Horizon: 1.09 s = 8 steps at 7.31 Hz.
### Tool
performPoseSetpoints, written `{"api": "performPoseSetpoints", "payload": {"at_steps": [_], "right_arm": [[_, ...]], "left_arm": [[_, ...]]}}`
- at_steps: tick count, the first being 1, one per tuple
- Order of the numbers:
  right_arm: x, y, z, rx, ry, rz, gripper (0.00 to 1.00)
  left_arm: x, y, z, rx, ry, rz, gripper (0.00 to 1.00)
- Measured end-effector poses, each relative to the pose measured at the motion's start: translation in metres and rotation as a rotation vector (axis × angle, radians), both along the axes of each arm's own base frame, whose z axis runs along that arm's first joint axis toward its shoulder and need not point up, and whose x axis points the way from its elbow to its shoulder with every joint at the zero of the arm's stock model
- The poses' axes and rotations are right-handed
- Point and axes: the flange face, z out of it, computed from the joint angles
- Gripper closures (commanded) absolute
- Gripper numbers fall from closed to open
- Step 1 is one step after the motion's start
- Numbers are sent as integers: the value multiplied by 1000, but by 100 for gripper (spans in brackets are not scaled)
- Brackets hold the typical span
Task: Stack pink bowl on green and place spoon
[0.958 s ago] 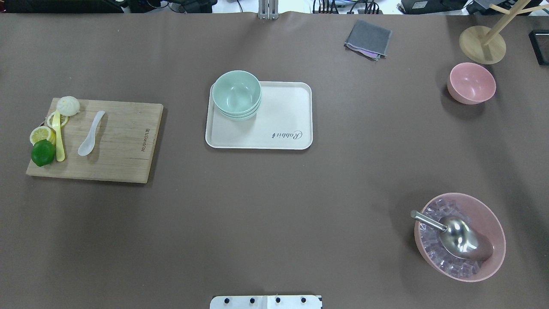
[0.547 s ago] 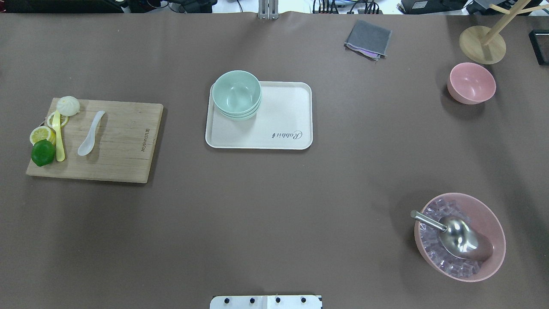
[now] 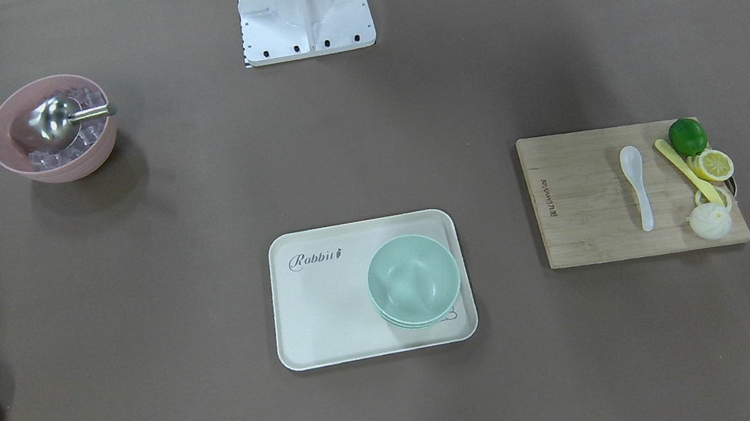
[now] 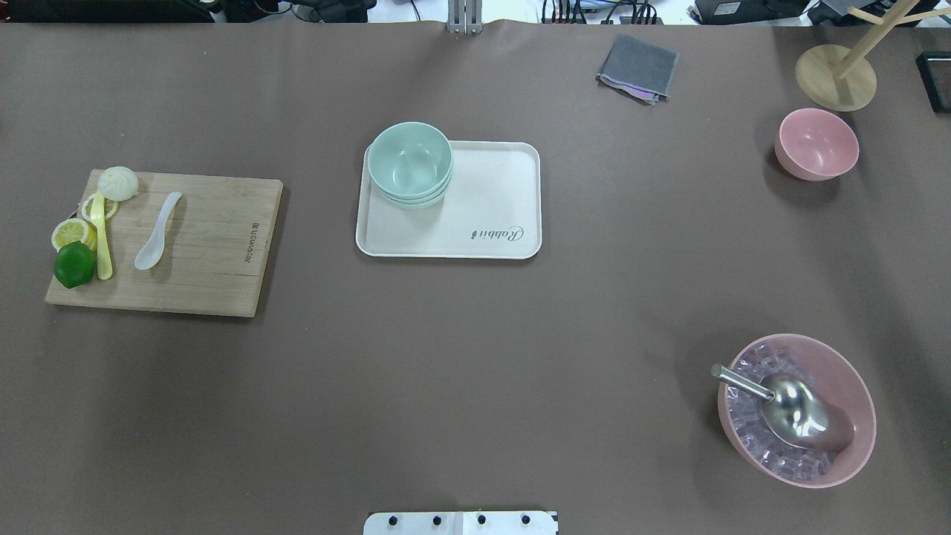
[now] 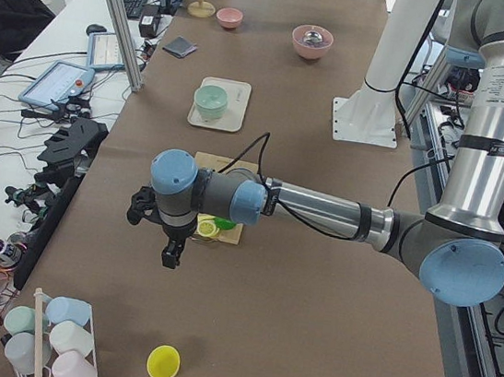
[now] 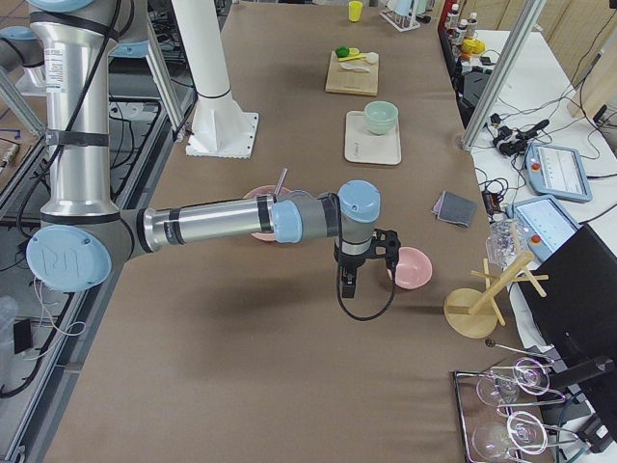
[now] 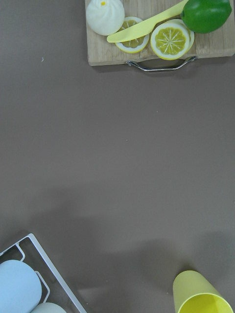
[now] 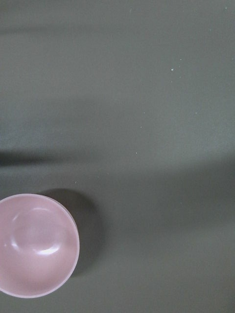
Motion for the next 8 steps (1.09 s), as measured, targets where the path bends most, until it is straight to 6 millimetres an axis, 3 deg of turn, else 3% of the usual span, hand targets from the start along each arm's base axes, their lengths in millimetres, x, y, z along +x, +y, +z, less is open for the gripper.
{"api": "performPoseSetpoints", "payload": {"at_steps": [2,3,4,6,8], "right_arm": [[-6,-14,-15,35,0,-9,0],[-12,-31,-23,77,2,-14,0],[-20,-53,-21,132,3,-14,0],[-42,-91,2,206,-19,12,0],[-65,-128,7,208,-47,70,0]], "left_arm": [[5,-15,-28,47,51,11,2],[13,-28,-43,72,75,27,2],[22,-39,-58,98,87,43,2],[44,-56,-74,157,87,82,2],[54,-69,-70,207,87,98,2]]}}
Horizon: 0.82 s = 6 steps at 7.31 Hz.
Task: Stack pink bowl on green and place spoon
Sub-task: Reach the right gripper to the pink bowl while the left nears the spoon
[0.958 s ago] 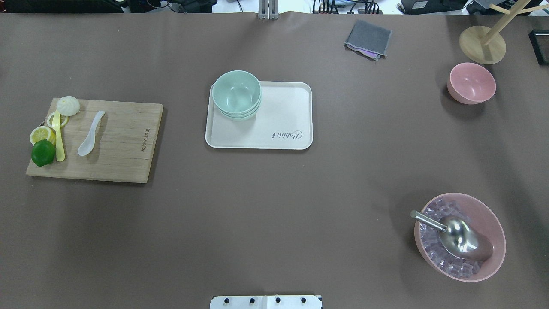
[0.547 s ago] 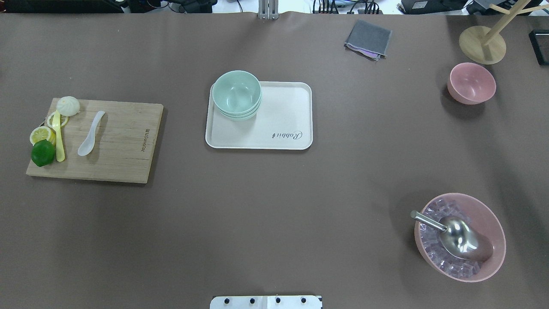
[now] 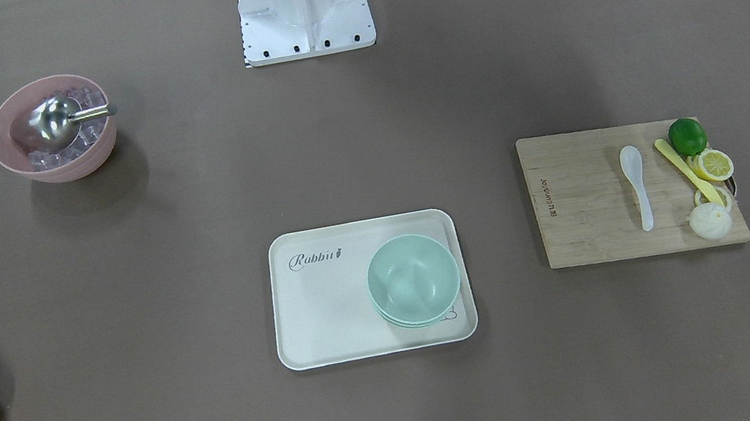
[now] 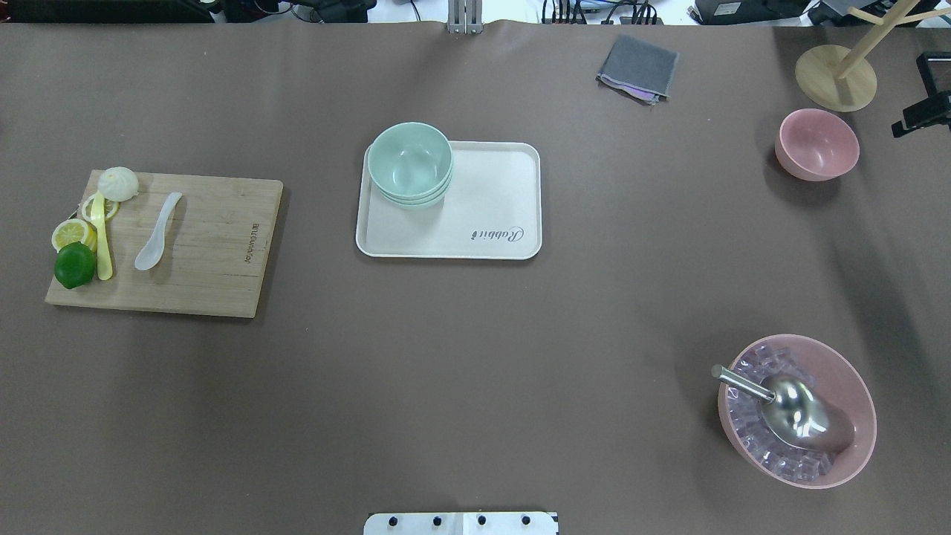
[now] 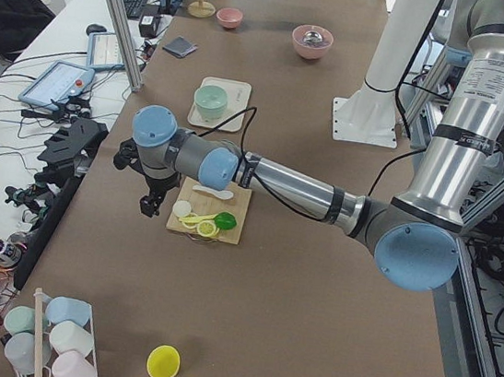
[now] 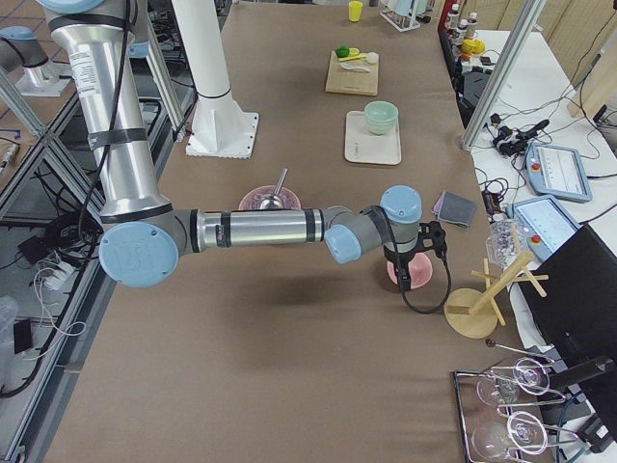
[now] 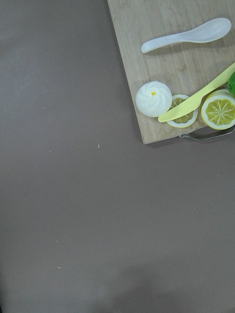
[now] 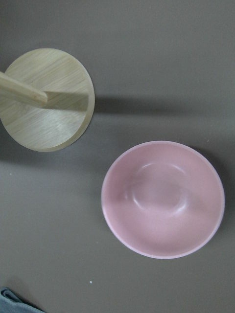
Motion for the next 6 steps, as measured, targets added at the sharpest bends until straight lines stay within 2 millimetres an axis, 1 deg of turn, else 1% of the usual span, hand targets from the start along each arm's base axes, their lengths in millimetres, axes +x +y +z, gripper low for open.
{"api": "performPoseSetpoints", "payload": {"at_steps": [1,2,3,4,5,6], "right_arm": [[-16,-14,3,-28,-20,56,0],[-35,-20,13,-41,-32,102,0],[-51,-20,30,-39,-30,124,0],[-63,-18,47,-43,-25,126,0],[-72,-14,58,-52,-20,119,0],[-79,-11,67,-63,-14,109,1]], "left_arm": [[1,-4,6,1,1,1,2],[2,-6,11,-12,5,-7,2],[3,-8,13,-15,14,-24,2],[4,-9,18,10,23,-36,2],[5,-11,24,23,33,-55,2],[20,-15,24,10,48,-74,2]]}}
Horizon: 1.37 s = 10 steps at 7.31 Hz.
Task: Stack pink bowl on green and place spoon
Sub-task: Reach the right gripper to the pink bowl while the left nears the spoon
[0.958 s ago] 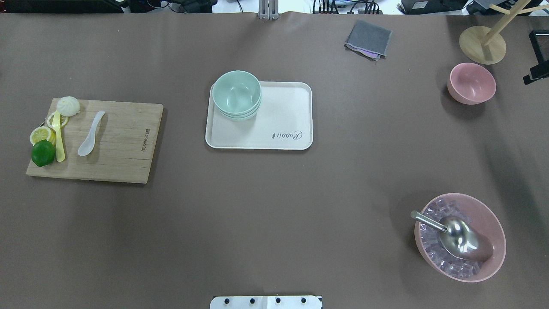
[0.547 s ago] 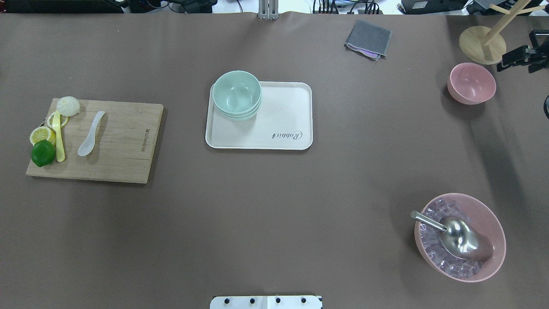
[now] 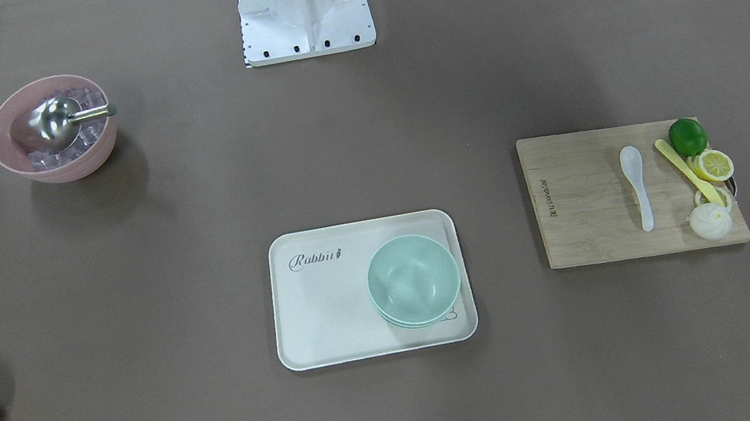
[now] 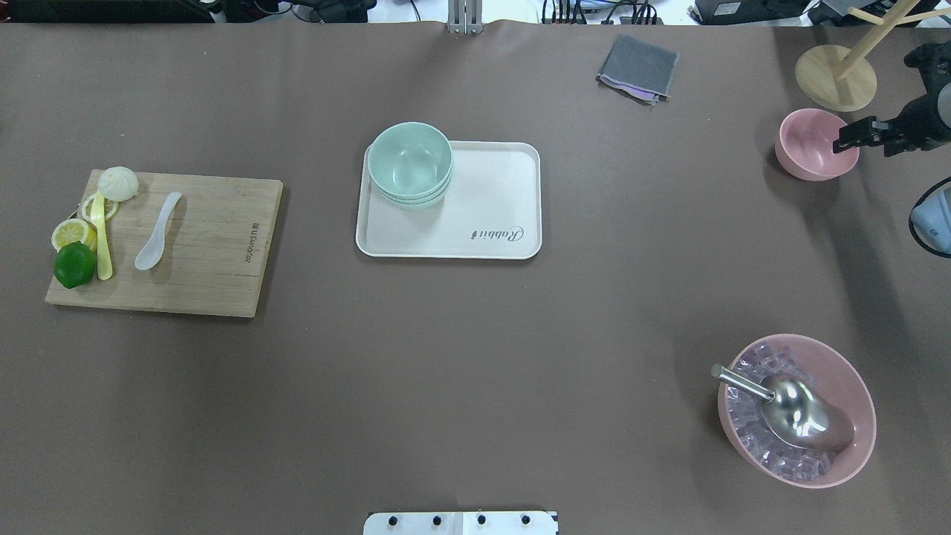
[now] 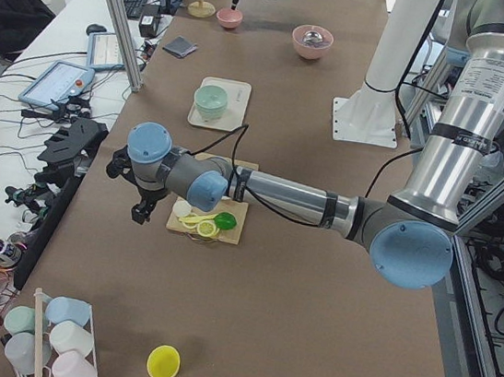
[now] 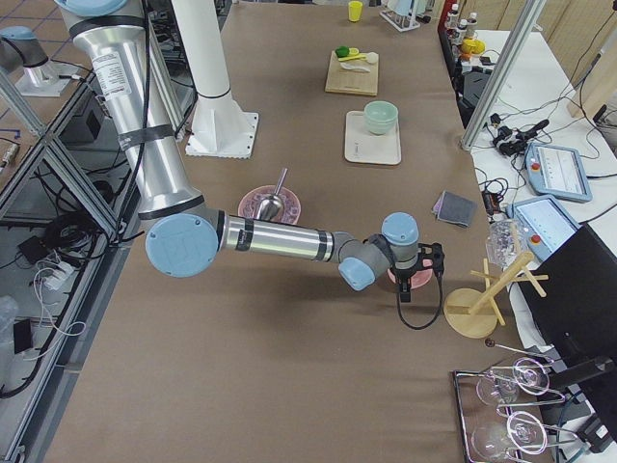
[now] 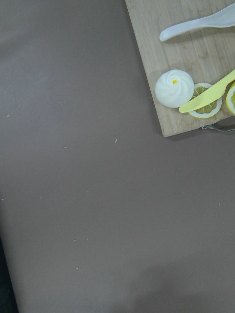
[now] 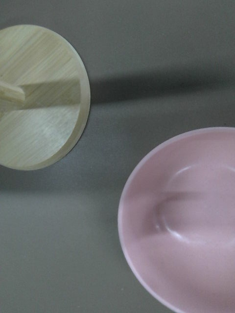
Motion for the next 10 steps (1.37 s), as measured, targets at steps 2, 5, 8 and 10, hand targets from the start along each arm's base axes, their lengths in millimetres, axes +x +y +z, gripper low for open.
{"api": "performPoseSetpoints", "payload": {"at_steps": [2,5,8,10], "right_arm": [[-8,2,4,-8,0,-13,100],[-15,-7,-14,0,-23,-7,100],[-22,-18,-43,-34,-92,21,100],[-28,-28,-89,-67,-177,71,100]], "left_arm": [[61,-1,-2,-50,22,15,3],[97,-3,0,-102,16,17,3],[166,0,-5,-123,-29,54,3],[196,1,-4,-111,-66,71,3]]}}
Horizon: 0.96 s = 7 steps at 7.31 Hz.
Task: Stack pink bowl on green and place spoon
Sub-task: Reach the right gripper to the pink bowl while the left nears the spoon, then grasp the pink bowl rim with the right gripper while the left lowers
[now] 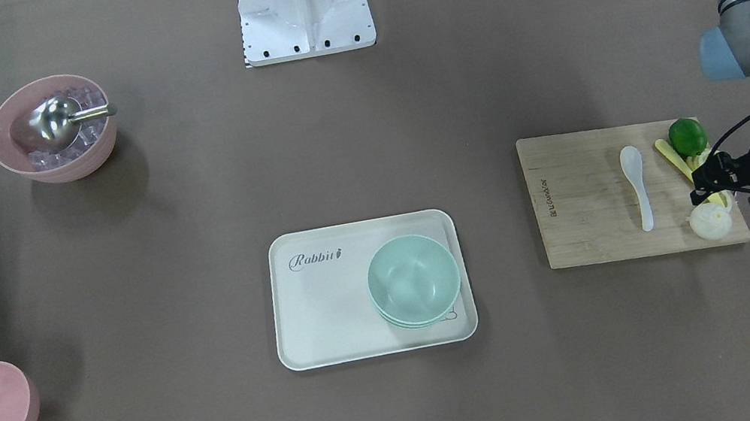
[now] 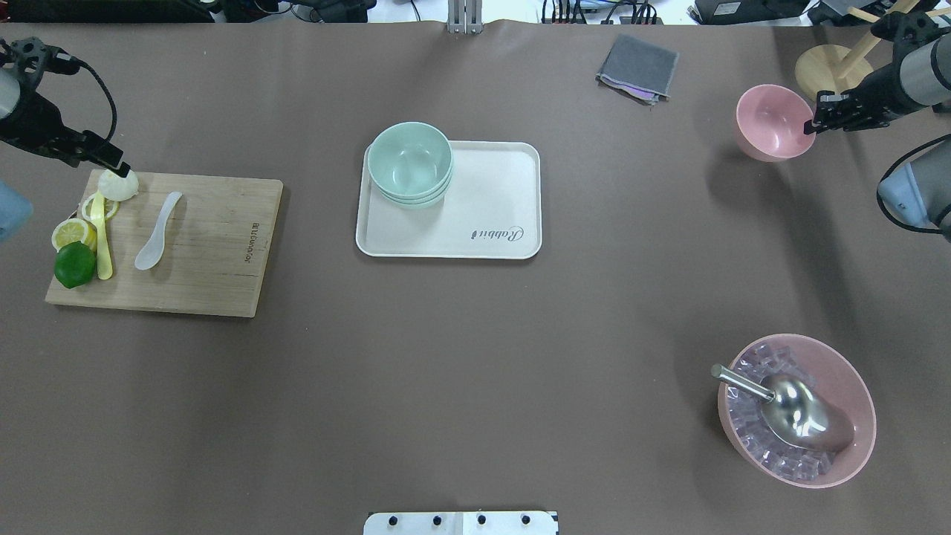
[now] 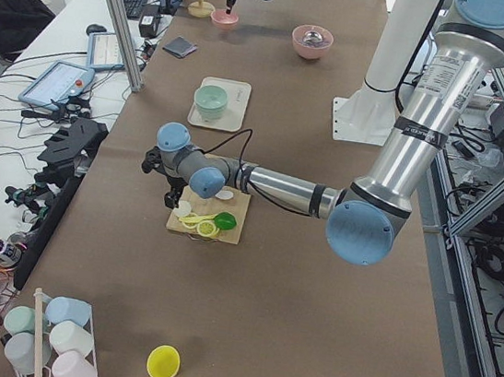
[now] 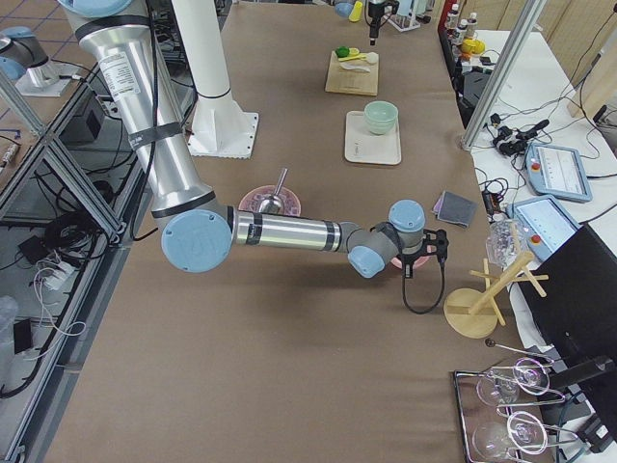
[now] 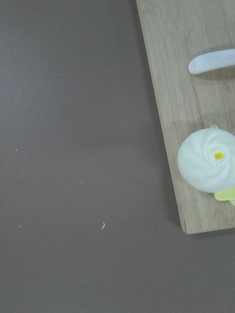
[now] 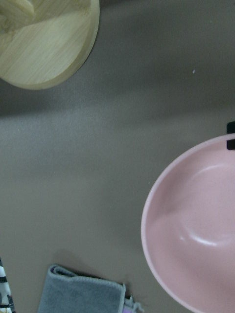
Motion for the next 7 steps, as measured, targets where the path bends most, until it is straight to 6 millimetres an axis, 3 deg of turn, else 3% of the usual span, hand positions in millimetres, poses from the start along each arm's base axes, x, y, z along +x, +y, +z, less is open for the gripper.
{"api": "performPoseSetpoints", "payload": {"at_steps": [2,4,6,7], "right_arm": [[-5,-5,-31,-16,-47,32,100],[-7,-8,-40,-16,-60,37,100],[-9,-11,-49,-11,-70,35,100],[-10,-11,-55,-14,-80,38,100]], "left_arm": [[35,-2,-13,19,-46,-17,3],[55,-1,-35,-12,-32,-58,3],[57,11,-21,-48,-38,-63,3],[58,17,-14,-60,-40,-57,10]]}}
